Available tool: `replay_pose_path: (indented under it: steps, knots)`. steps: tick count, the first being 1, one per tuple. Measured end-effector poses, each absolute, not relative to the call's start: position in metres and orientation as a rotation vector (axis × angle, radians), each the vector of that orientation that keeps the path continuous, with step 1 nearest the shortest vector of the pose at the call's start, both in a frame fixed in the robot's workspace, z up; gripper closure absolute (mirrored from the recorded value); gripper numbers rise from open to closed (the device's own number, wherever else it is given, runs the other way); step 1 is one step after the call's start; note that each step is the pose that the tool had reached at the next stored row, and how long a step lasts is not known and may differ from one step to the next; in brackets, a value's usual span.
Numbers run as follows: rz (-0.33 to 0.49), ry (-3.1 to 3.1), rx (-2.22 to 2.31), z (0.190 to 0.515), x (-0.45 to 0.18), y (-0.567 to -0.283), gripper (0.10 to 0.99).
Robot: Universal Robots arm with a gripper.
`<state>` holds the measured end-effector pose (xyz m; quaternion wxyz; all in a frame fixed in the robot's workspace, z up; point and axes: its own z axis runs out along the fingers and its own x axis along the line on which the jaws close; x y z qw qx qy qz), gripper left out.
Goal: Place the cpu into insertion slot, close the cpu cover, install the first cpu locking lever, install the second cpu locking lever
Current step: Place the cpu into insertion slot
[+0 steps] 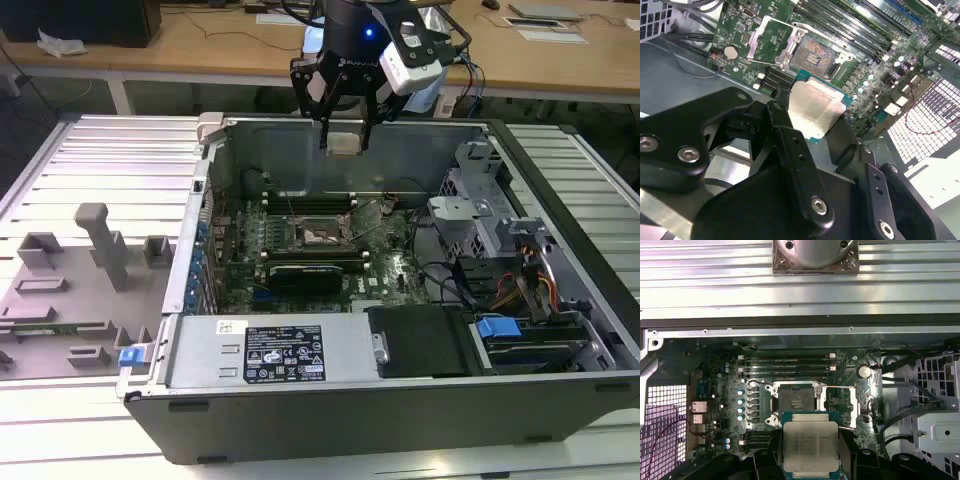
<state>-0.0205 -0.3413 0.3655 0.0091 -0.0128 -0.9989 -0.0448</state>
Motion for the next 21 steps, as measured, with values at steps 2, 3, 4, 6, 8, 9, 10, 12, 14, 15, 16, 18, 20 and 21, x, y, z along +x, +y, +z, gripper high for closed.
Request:
replay_pose_path:
  steps: [2,3,4,6,8,9,10,12,14,15,16,18,20,21]
  knots:
    - [-0.14,-3.12,-0.04,0.365,-0.02,-0.341,0.545]
    - [-0.14,-3.12,-0.04,0.365,-0.02,-0.341,0.545]
    - [-0.14,-3.12,-0.04,0.365,-0.02,-0.341,0.545]
    - [-0.139,-3.12,-0.04,0.365,-0.02,-0.341,0.545]
    - [-0.139,-3.121,-0.04,0.364,-0.021,-0.341,0.545]
    - [-0.139,-3.121,-0.04,0.362,-0.022,-0.341,0.545]
    - [-0.139,-3.122,-0.04,0.361,-0.023,-0.341,0.545]
    - [-0.138,-3.123,-0.037,0.357,-0.025,-0.34,0.545]
    - [-0.138,-3.123,-0.035,0.353,-0.026,-0.339,0.545]
    - [-0.137,-3.123,-0.034,0.351,-0.026,-0.339,0.545]
    - [-0.137,-3.123,-0.033,0.349,-0.027,-0.339,0.545]
    - [-0.137,-3.123,-0.031,0.343,-0.027,-0.339,0.545]
    - [-0.133,-3.123,-0.023,0.333,-0.028,-0.339,0.545]
    - [-0.132,-3.123,-0.022,0.331,-0.028,-0.338,0.545]
